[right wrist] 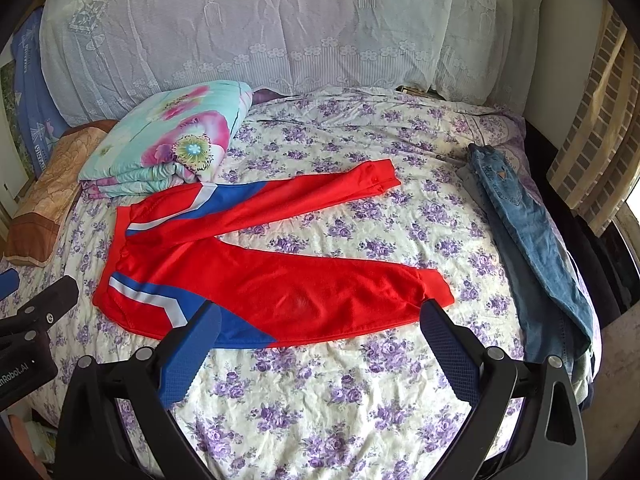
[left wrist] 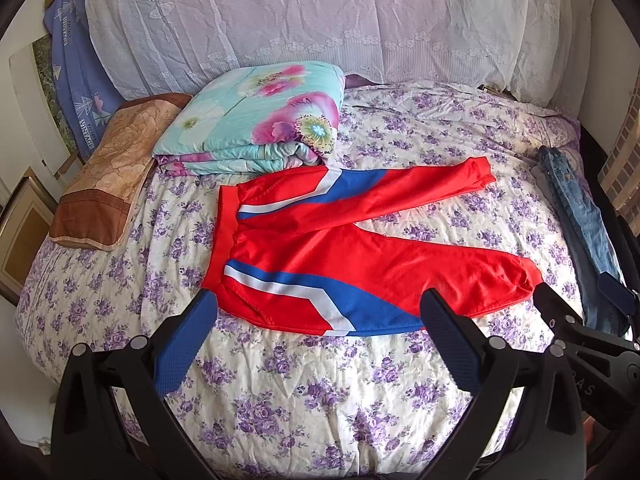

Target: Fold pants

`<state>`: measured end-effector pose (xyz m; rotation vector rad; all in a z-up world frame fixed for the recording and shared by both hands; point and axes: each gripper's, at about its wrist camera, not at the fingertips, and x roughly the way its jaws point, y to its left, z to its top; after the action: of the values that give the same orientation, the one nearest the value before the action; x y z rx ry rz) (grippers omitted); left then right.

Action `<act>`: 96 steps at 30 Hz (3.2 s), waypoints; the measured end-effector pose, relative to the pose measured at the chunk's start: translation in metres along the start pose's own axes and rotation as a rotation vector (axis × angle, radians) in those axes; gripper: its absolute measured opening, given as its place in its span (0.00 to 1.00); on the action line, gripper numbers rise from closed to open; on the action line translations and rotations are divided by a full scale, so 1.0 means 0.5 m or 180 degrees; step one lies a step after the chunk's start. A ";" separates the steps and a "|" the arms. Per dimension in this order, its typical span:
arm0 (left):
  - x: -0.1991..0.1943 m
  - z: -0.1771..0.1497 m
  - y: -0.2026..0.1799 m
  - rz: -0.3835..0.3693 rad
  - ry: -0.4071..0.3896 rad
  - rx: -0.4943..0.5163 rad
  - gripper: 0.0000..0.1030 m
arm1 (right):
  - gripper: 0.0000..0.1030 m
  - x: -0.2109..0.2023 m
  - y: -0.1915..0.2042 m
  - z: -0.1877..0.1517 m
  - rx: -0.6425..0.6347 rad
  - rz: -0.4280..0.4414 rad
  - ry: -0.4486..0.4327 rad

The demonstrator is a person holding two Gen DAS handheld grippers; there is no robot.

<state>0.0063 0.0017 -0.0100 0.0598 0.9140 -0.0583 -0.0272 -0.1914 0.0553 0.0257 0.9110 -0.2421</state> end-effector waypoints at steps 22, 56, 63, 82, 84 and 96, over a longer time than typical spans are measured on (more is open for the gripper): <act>0.013 0.000 0.000 0.0012 0.0016 0.0018 0.96 | 0.97 0.014 -0.007 -0.004 0.0051 -0.0006 0.0000; 0.014 0.005 -0.004 0.0018 0.0033 0.0024 0.96 | 0.97 0.012 -0.002 -0.005 0.0050 -0.0005 0.0000; 0.040 -0.007 -0.004 -0.0009 0.0104 0.0007 0.96 | 0.97 0.012 0.000 -0.006 0.0051 0.0009 0.0006; 0.463 -0.117 0.270 -0.0581 0.1501 -0.1782 0.88 | 0.97 0.175 -0.058 -0.157 -0.0124 0.0240 0.0589; 0.499 -0.114 0.263 -0.0746 0.1582 -0.1834 0.56 | 0.97 0.187 -0.080 -0.169 -0.0067 0.0200 0.0614; 0.506 -0.173 0.328 -0.0635 0.1451 -0.2154 0.06 | 0.97 0.337 -0.273 -0.189 0.1035 0.0468 0.0802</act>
<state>0.1048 0.1654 -0.2589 -0.6713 1.3515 0.0852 -0.0317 -0.3457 -0.1237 0.4306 1.1066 -0.2515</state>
